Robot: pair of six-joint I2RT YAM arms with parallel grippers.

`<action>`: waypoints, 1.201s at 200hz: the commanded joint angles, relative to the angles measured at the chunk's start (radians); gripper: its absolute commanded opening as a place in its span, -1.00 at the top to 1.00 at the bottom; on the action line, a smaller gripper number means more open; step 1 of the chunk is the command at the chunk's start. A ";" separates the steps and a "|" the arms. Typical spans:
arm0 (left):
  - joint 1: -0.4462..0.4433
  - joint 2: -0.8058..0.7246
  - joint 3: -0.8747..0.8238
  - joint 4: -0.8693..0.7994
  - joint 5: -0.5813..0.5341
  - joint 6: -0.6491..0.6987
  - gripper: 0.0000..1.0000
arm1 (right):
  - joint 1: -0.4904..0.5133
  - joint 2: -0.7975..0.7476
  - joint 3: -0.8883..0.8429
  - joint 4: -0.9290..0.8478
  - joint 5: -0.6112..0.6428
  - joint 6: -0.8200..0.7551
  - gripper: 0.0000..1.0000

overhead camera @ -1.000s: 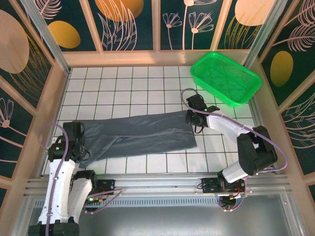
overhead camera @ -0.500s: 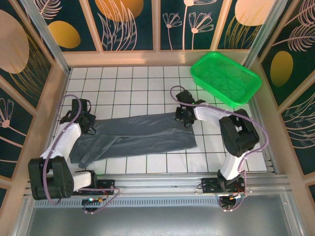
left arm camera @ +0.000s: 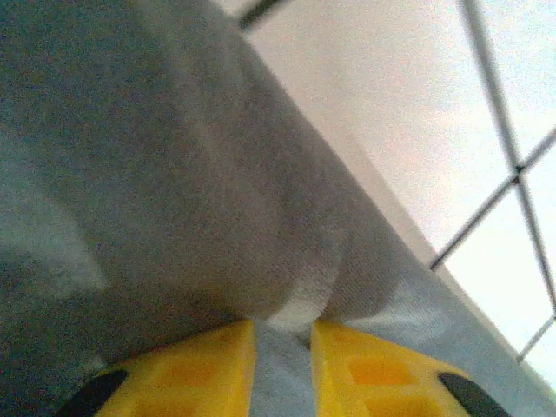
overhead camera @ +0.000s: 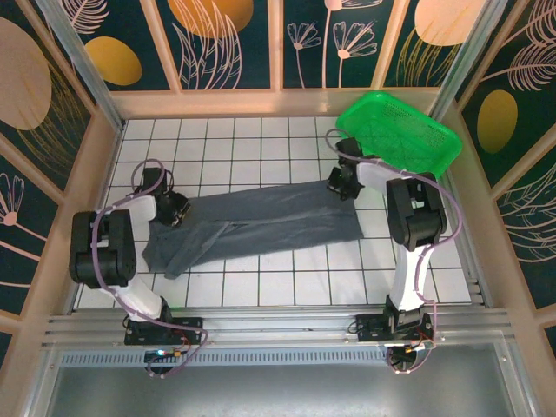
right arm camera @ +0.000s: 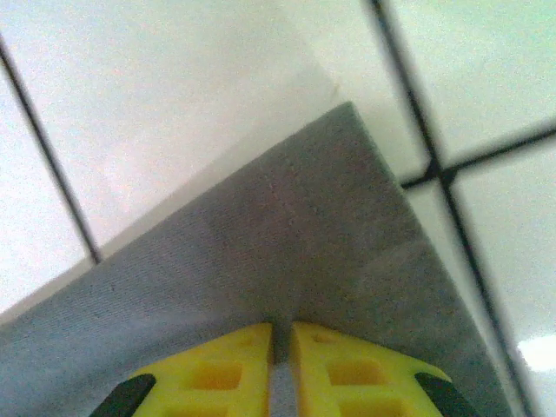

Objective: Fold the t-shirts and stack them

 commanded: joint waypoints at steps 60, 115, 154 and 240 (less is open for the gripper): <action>-0.059 -0.116 0.076 -0.059 0.078 0.307 0.21 | 0.080 -0.134 0.053 -0.049 -0.044 -0.167 0.09; -0.146 -0.074 -0.015 -0.030 0.148 0.481 0.28 | 0.160 -0.284 -0.093 0.049 -0.308 -0.128 -0.05; -0.174 -0.036 -0.033 0.033 0.133 0.484 0.14 | 0.179 -0.324 -0.146 0.060 -0.318 -0.093 -0.05; -0.219 -0.061 -0.055 0.042 0.087 0.473 0.51 | 0.189 -0.344 -0.179 0.069 -0.315 -0.071 -0.04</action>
